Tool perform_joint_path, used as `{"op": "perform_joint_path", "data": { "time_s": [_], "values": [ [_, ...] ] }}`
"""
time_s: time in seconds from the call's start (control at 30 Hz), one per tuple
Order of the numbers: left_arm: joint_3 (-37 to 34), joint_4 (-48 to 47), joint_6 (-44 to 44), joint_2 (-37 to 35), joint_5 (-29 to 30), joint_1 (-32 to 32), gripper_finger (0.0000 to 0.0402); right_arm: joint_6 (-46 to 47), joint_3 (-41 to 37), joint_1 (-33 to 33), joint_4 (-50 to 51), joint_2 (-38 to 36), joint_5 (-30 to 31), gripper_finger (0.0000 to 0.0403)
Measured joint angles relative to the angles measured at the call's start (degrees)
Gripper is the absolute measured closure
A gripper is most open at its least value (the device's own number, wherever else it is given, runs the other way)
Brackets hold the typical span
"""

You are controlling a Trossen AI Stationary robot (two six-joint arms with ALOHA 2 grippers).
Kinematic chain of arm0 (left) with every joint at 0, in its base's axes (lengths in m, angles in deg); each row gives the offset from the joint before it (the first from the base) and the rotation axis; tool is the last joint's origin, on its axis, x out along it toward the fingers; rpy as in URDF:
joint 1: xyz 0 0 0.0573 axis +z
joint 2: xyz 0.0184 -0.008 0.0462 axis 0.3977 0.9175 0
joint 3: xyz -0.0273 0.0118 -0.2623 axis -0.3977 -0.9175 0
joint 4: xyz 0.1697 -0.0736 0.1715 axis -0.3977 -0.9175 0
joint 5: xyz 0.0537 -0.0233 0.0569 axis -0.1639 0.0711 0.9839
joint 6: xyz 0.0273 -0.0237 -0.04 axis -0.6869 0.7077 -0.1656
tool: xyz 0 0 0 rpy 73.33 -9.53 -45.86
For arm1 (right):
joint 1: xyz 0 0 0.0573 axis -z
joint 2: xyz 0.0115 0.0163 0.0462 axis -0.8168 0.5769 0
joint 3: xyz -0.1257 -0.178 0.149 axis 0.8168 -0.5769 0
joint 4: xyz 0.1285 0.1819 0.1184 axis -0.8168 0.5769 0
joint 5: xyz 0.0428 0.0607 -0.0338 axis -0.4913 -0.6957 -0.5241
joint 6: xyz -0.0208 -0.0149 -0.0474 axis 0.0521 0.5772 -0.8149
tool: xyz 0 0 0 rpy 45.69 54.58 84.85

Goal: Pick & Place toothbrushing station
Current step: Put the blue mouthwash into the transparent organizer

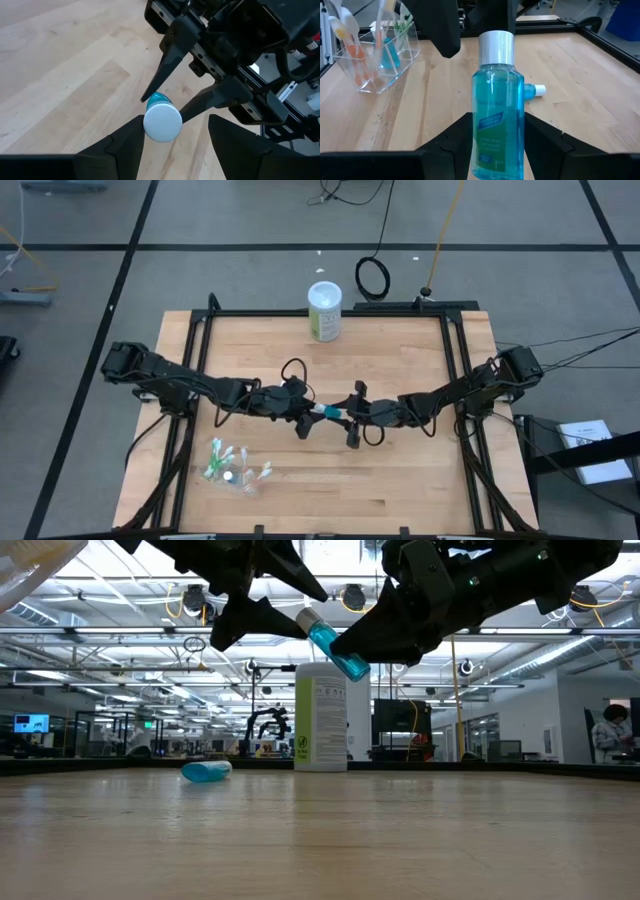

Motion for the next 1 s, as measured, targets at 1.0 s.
{"op": "perform_joint_path", "data": {
  "time_s": [1.0],
  "values": [
    [0.1, -0.8, -1.4, 0.0, -3.7, 2.6, 0.0197, -2.0, 0.0, -0.8, 1.7, 0.0, -0.7, 0.0257]
  ]
}}
